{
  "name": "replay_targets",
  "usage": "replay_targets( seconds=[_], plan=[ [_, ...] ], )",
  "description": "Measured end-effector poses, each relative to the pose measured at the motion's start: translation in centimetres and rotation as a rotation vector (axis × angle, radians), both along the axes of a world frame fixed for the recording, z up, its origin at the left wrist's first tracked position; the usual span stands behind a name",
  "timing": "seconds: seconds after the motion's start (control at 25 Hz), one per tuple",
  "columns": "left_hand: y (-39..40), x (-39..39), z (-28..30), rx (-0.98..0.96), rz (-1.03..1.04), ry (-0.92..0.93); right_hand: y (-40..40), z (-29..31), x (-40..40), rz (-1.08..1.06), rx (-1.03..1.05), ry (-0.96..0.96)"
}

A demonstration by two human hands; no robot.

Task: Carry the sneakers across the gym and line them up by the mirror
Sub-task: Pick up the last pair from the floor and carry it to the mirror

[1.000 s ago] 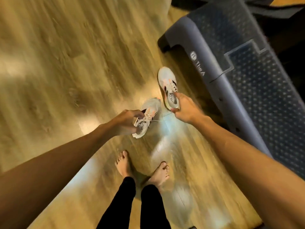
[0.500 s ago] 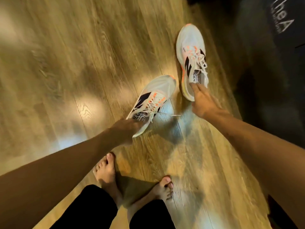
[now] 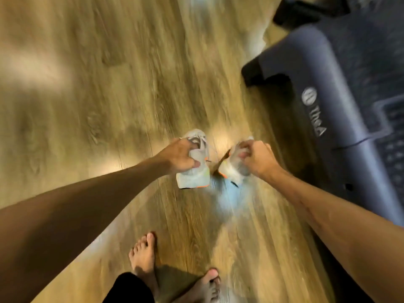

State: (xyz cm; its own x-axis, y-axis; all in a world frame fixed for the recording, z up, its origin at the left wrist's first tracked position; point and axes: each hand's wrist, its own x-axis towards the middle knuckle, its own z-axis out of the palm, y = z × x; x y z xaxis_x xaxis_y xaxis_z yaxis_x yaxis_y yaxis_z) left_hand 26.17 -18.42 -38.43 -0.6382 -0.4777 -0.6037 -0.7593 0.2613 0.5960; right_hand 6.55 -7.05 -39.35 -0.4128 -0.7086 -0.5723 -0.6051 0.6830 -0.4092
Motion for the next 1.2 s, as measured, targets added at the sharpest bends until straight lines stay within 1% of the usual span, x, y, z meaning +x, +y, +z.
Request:
replay_targets(
  seconds=[0.08,0.2,0.32,0.44,0.56,0.64,0.72,0.84,0.96,1.08,1.2],
  plan=[
    [-3.0,-1.1,6.9,-0.083,0.068,0.03,-2.7,7.0,-0.6,-0.067,-0.074,-0.08],
    [-6.7,-1.8,17.6,-0.154,0.155,0.055,-6.5,18.4,-0.7,-0.051,-0.195,-0.144],
    [-8.6,-1.9,32.0,-0.247,0.235,0.129,-9.7,32.8,0.2,-0.074,-0.394,-0.218],
    [-9.8,-0.5,47.4,-0.341,0.293,0.238,-11.6,47.7,2.4,-0.005,-0.535,-0.233],
    [-9.5,2.8,61.4,-0.456,0.335,0.327,-12.1,60.7,6.7,0.134,-0.628,-0.188],
    [-8.5,6.2,70.2,-0.55,0.354,0.357,-11.7,68.9,10.7,0.134,-0.74,-0.203],
    [-7.5,10.7,77.2,-0.617,0.385,0.413,-11.0,76.3,15.2,0.155,-0.84,-0.257],
    [-5.7,18.9,84.4,-0.701,0.437,0.415,-10.7,83.8,22.2,0.251,-0.911,-0.384],
    [-4.2,28.8,89.4,-0.808,0.491,0.378,-11.9,89.0,31.8,0.435,-0.9,-0.446],
    [-2.9,40.1,91.8,-0.87,0.606,0.357,-13.1,91.8,43.6,0.623,-0.925,-0.462],
    [-1.7,51.0,92.7,-0.902,0.718,0.31,-14.0,92.9,54.7,0.755,-0.915,-0.497]
  ],
)
